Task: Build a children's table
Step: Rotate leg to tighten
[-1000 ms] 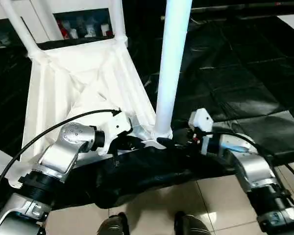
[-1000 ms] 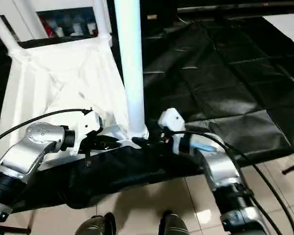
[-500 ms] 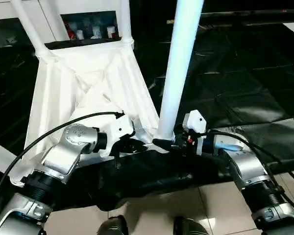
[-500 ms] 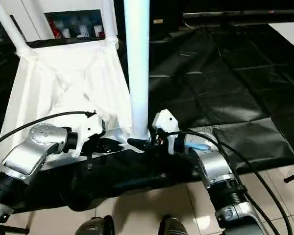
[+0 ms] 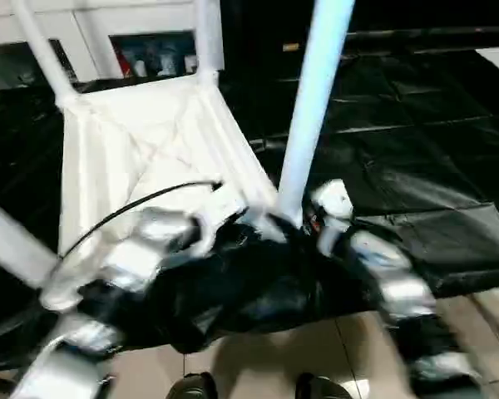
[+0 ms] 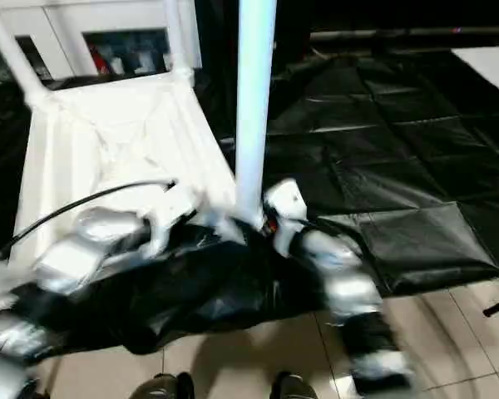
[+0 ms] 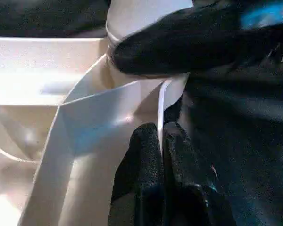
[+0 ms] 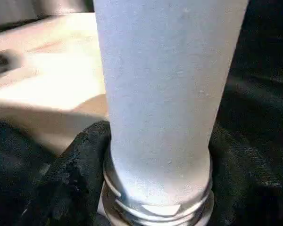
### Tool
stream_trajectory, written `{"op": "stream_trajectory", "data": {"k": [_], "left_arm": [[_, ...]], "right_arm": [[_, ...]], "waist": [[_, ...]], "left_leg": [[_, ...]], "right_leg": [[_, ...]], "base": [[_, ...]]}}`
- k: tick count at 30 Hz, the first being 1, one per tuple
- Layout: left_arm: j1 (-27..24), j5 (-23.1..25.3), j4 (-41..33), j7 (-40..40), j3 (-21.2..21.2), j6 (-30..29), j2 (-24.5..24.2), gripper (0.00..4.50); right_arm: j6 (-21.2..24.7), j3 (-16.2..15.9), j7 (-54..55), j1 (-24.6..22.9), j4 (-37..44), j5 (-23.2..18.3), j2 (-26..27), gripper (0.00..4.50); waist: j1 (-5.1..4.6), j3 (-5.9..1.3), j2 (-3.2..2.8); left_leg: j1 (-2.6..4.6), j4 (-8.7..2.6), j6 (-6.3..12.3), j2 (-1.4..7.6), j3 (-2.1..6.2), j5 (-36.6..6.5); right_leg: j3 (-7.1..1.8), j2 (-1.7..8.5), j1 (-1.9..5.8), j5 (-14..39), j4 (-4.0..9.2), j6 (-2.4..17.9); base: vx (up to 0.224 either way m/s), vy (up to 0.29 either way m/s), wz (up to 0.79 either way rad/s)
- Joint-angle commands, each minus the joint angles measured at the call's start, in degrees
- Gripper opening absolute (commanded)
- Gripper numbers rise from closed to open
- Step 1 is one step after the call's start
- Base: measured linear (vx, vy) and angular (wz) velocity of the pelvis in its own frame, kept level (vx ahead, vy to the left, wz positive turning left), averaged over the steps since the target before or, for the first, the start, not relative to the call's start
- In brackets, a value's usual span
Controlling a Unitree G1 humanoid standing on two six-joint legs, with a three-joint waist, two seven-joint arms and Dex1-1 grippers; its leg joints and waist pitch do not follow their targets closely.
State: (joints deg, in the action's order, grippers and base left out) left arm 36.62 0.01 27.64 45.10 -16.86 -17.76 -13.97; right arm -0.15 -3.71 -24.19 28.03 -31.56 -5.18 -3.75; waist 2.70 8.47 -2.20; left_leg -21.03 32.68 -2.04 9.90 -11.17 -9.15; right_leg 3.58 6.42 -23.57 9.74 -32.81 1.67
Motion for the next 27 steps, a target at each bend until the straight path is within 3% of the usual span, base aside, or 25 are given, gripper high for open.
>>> {"op": "stream_trajectory", "data": {"k": [1, 2, 3, 4, 5, 6, 8, 10, 11, 12, 13, 17, 18, 21, 24, 27], "left_arm": [[1.6, 1.0, 3.9, -8.2, 1.9, 1.0, 3.2, 0.0], [1.6, 1.0, 3.9, -8.2, 1.9, 1.0, 3.2, 0.0], [1.8, 1.1, 4.3, -8.2, 1.5, 1.3, 3.9, 0.0], [1.9, 1.2, 4.3, -7.9, 1.1, 1.5, 4.5, 0.0], [1.9, 1.2, 4.2, -7.6, 0.9, 1.6, 4.5, 0.0], [1.7, 1.1, 3.8, -6.6, 0.6, 1.8, 4.4, 0.0], [1.6, 1.0, 3.8, -5.0, 0.3, 2.6, 4.1, 0.0], [1.5, 0.7, 3.7, -3.6, 0.3, 3.2, 3.7, 0.0], [1.4, 0.5, 3.6, -2.4, 0.3, 3.7, 3.2, 0.0], [0.4, -0.4, 2.5, 2.7, -0.2, 4.9, 0.8, 0.0], [0.4, -0.4, 2.5, 2.7, -0.2, 4.9, 0.8, 0.0], [-1.8, -1.5, -0.7, 10.9, -1.6, 6.1, -3.4, 0.0], [-2.3, -1.7, -1.4, 12.9, -1.9, 6.5, -4.7, 0.0], [-3.7, -2.9, -3.4, 17.8, -2.4, 6.7, -7.3, 0.0], [-5.0, -4.8, -5.7, 23.2, -2.6, 6.5, -9.6, 0.0], [-5.7, -5.9, -7.0, 26.2, -2.8, 5.9, -10.9, 0.0]], "right_arm": [[2.0, -1.7, 4.7, -1.3, -5.0, 1.1, 3.9, 2.7], [2.0, -1.7, 4.7, -1.3, -5.0, 1.1, 3.9, 2.7], [1.1, -2.5, 4.2, -1.2, -5.0, 1.5, 4.6, 2.7], [0.3, -3.3, 2.5, -1.2, -4.5, 1.3, 5.3, 2.7], [0.1, -3.5, 1.9, -1.2, -4.0, 1.2, 5.4, 3.25], [0.0, -3.7, 0.5, -1.4, -3.1, 0.7, 5.3, 3.39], [-0.7, -3.3, -1.4, -1.6, -2.0, 0.2, 4.7, 3.59], [-1.0, -3.4, -2.4, -1.6, -1.2, 0.2, 4.0, 3.75], [-1.3, -3.5, -3.6, -1.7, -0.6, 0.0, 3.2, 3.84], [-0.8, -3.6, -9.8, -2.0, 2.3, -1.8, -0.4, 3.84], [-0.8, -3.6, -9.8, -2.0, 2.3, -1.8, -0.4, 3.84], [0.6, -5.1, -20.5, -3.4, 7.2, -4.0, -7.2, 3.84], [0.9, -5.4, -23.0, -3.7, 8.2, -4.3, -9.0, 3.84], [2.5, -5.4, -28.0, -4.4, 10.4, -5.5, -12.5, 3.84], [3.7, -5.5, -32.1, -4.7, 11.8, -5.8, -15.2, 3.84], [4.7, -6.0, -34.3, -4.7, 12.6, -6.3, -16.7, 3.84]], "waist": [[-0.72, -3.63, 0.08], [-0.86, -3.57, 0.1], [-0.85, -3.5, -0.34], [-1.05, -3.4, -0.37], [-1.14, -3.42, -0.27], [-1.26, -3.46, -0.59], [-1.49, -3.41, -0.6], [-1.66, -3.56, -0.71], [-1.61, -3.6, -0.76], [-1.62, -3.44, -1.16], [-1.55, -3.46, -0.94], [-1.11, -3.76, -1.08], [-0.87, -3.85, -0.95], [-0.61, -4.06, -0.95], [-0.04, -4.45, -0.87], [0.49, -4.54, -0.95]], "left_leg": [[1.99, -4.52, -1.15, 1.9, 2.13, -27.5], [1.8, -4.62, -1.15, 1.85, 2.21, -28.3], [2.04, -4.7, -1.07, 1.83, 2.28, -29.2], [2.47, -4.77, -0.71, 1.85, 2.25, -30.8], [2.55, -4.78, -0.5, 1.81, 2.28, -31.2], [2.36, -5.12, -0.28, 1.96, 2.47, -31.6], [1.75, -5.57, -0.06, 2.11, 2.69, -31.7], [1.57, -5.82, -0.1, 2.24, 2.82, -32.3], [1.62, -5.83, 0.09, 2.2, 2.69, -31.9], [1.96, -5.79, 0.26, 2.11, 2.62, -32.7], [2.01, -5.73, 0.41, 2.1, 2.58, -32.7], [1.43, -5.71, 1.37, 2.28, 2.23, -28.8], [1.61, -5.53, 1.77, 2.44, 1.92, -27.2], [1.44, -5.43, 2.11, 2.55, 1.63, -25.2], [1.75, -5.07, 2.33, 2.82, 0.95, -22.5], [1.64, -4.87, 2.69, 2.89, 0.68, -20.4]], "right_leg": [[-0.79, 1.91, 1.18, 36.4, 6.07, 3.5], [-0.6, 1.85, 1.35, 36.3, 6.16, 3.2], [-0.43, 1.88, 1.36, 36.4, 6.39, 3.0], [-0.19, 1.8, 1.13, 36.4, 6.94, 2.5], [-0.07, 1.77, 1.19, 36.5, 7.1, 2.3], [0.1, 1.88, 1.59, 35.5, 7.11, 2.1], [0.18, 1.94, 2.02, 34.0, 6.95, 2.3], [0.17, 1.9, 2.28, 32.4, 6.79, 2.5], [0.05, 2.03, 2.19, 31.7, 6.82, 3.1], [0.1, 2.0, 1.99, 32.2, 7.17, 3.3], [0.03, 1.97, 2.02, 32.1, 7.19, 3.1], [-0.78, 2.3, 2.35, 28.8, 6.44, 5.3], [-1.16, 2.37, 2.09, 27.0, 6.22, 6.8], [-1.51, 2.27, 2.21, 24.6, 5.63, 8.8], [-2.07, 2.15, 1.91, 20.8, 4.9, 11.3], [-2.31, 2.07, 1.87, 19.2, 4.51, 12.0]], "base": [[0.0, 0.0, 0.0], [0.0, 0.0, 0.0], [0.0, 0.0, 0.0], [0.0, 0.0, 0.0], [0.0, 0.0, 0.0], [0.0, 0.0, 0.0], [0.0, 0.0, 0.0], [0.0, 0.0, 0.0], [0.0, 0.0, 0.0], [0.0, 0.0, 0.0], [0.0, 0.0, 0.0], [0.0, 0.0, 0.0], [0.0, 0.0, 0.0], [0.0, 0.0, 0.0], [0.018, -0.011, 0.04], [0.0, 0.0, 0.0]]}}
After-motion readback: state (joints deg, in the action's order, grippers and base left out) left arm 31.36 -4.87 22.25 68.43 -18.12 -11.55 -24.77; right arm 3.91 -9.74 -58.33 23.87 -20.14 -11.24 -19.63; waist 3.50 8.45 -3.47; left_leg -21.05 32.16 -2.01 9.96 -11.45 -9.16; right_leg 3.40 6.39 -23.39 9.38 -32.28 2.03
